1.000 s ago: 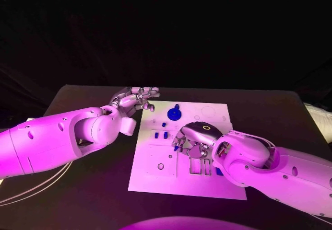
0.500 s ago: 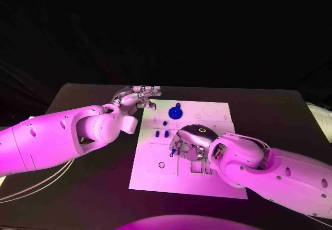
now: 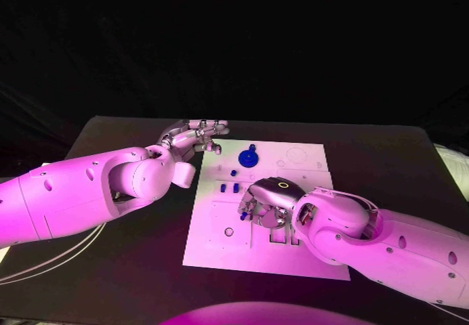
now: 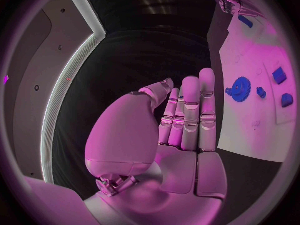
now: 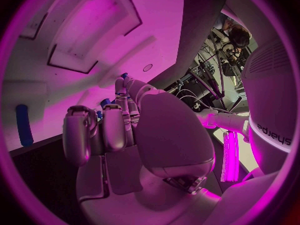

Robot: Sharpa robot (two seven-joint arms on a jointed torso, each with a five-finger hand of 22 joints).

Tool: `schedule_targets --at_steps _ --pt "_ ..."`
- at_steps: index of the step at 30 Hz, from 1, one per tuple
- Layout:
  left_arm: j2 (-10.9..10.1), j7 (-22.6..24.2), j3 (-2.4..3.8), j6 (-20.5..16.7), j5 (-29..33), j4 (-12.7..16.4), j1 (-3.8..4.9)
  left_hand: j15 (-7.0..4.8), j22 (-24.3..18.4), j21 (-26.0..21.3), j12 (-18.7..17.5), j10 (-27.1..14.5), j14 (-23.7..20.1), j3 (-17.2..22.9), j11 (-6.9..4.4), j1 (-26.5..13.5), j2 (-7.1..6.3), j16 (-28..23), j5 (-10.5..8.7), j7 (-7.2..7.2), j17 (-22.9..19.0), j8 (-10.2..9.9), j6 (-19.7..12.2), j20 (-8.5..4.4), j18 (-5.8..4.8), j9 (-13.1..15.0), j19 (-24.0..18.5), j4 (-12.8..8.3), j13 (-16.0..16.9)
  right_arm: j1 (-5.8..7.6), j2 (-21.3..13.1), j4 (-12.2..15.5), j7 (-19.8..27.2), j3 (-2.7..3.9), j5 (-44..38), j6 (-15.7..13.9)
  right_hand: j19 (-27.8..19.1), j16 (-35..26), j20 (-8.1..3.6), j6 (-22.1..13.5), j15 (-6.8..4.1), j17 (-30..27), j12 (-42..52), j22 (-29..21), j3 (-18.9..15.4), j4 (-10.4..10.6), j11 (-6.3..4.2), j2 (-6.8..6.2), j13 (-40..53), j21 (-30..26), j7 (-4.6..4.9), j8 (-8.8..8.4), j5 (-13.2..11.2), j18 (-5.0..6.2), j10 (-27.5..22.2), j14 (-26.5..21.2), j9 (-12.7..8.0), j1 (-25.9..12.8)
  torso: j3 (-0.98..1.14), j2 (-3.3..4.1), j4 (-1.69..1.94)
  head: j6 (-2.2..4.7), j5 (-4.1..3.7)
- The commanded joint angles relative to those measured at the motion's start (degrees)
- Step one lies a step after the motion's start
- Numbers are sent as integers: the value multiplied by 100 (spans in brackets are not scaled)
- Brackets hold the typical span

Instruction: Assemble the parts on the task board

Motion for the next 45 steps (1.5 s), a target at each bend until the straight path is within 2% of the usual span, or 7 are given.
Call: schedule_targets --at_steps 1,16,26,29,33,35,45 --pt "6 13 3 66 22 15 0 -6 -6 -26 37 -33 -34 -2 -1 48 16 16 -16 6 -5 8 -29 0 66 -9 32 -16 -5 -11 15 -34 -23 -7 -108 206 11 -29 9 50 -9 -5 -27 145 31 7 34 37 -9 21 36 5 14 52 17 249 -8 -8 -2 -1 -1 -5 -4" --pt "0 1 3 77 22 18 0 -4 -9 -30 40 -42 -37 -8 2 47 17 17 -16 9 -10 7 -35 1 65 -10 32 -20 -7 -13 120 -113 -111 -34 -248 400 6 -32 14 42 -2 -10 -29 138 29 3 42 31 -16 16 43 -1 11 53 12 247 -6 -30 1 2 -4 -12 -1" --pt "-1 -7 3 78 22 19 0 -4 -9 -30 40 -42 -37 -8 2 47 17 17 -16 9 -10 7 -35 1 65 -10 32 -20 -7 -21 196 -173 -134 -72 -222 470 -16 -42 48 -59 40 -36 -43 105 -60 29 87 -63 -74 -10 79 -64 144 61 -110 239 -10 -250 0 -3 2 -19 -6" --pt "-3 -10 3 78 22 20 0 -2 -12 -34 44 -53 -41 -11 4 51 20 17 -15 10 -16 6 -38 2 65 -9 32 -26 -8 -22 195 -184 -156 -74 -203 395 -34 -48 74 -223 87 -52 -52 75 -100 57 139 -120 -112 -33 137 -96 184 67 -286 236 -48 -343 -1 -4 -1 -17 -4" --pt "-6 -15 3 81 22 22 0 -2 -12 -34 44 -53 -41 -11 4 51 20 17 -15 10 -16 6 -38 2 65 -9 32 -26 -8 -22 183 -202 -215 -75 -168 207 -372 -301 211 -948 261 -412 -46 -514 -245 82 373 -300 -136 -442 355 -80 191 192 -1245 117 -249 -487 -3 -4 -5 -12 -8" --pt "-7 -18 3 82 22 23 0 -2 -12 -34 44 -53 -41 -11 4 51 20 17 -15 10 -16 6 -38 2 65 -9 32 -26 -8 -22 168 -203 -234 -76 -160 122 -515 -431 267 -1194 320 -592 -25 -756 -346 54 428 -328 -126 -622 404 -85 175 249 -1578 35 -325 -494 -2 -5 -5 -4 -10" --pt "-32 -35 3 89 22 25 0 -1 -14 -36 45 -58 -43 -14 5 50 21 17 -16 11 -18 6 -39 3 64 -9 31 -27 -8 -10 -254 152 -195 -45 -65 -380 -585 -506 284 -1081 295 -755 183 -933 -528 -49 403 -251 -94 -770 350 -33 239 288 -1574 -19 -340 -395 0 -8 -9 39 -36"
